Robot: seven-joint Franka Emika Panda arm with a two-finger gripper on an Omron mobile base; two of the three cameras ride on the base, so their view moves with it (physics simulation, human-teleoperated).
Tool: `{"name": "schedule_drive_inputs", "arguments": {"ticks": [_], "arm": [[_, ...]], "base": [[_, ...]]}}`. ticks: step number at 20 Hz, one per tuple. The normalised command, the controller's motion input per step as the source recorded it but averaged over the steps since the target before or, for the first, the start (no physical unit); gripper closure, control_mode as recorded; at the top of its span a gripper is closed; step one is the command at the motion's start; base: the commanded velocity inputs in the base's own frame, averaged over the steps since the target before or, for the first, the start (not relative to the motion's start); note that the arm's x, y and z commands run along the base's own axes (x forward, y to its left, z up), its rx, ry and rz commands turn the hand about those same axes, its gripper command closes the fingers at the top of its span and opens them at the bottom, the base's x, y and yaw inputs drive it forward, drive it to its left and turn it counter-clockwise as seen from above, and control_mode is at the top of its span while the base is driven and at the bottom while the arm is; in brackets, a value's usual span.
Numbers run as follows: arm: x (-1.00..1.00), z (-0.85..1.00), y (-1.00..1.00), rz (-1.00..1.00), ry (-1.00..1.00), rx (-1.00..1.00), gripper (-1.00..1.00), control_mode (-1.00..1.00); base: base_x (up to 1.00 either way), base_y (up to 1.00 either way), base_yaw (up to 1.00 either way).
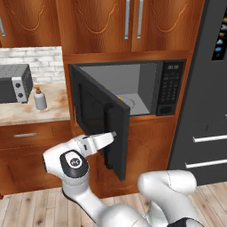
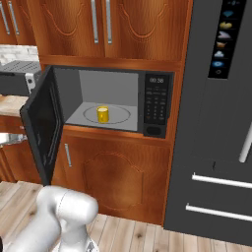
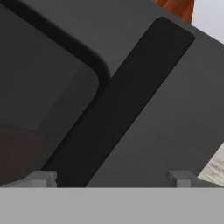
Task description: Pick the mug from the counter and place it inside the microwave. Then close the microwave.
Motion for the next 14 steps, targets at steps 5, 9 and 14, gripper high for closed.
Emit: {"name": "schedule_drive_inputs", "arguments": {"ticks": [5, 9, 14], "arm": [[0.25, 0.21, -0.49, 0.02, 0.03, 0.0, -1.0, -1.0], [0.24, 0.2, -0.52, 0.0, 0.01, 0.0, -1.0, -1.0], [0.43, 0.02, -0.39, 0.0, 0.0, 0.0, -1.0, -1.0]], "base": [[0.0, 0.0, 0.0], [0.0, 0.0, 0.0], [0.0, 0.0, 0.0]]}}
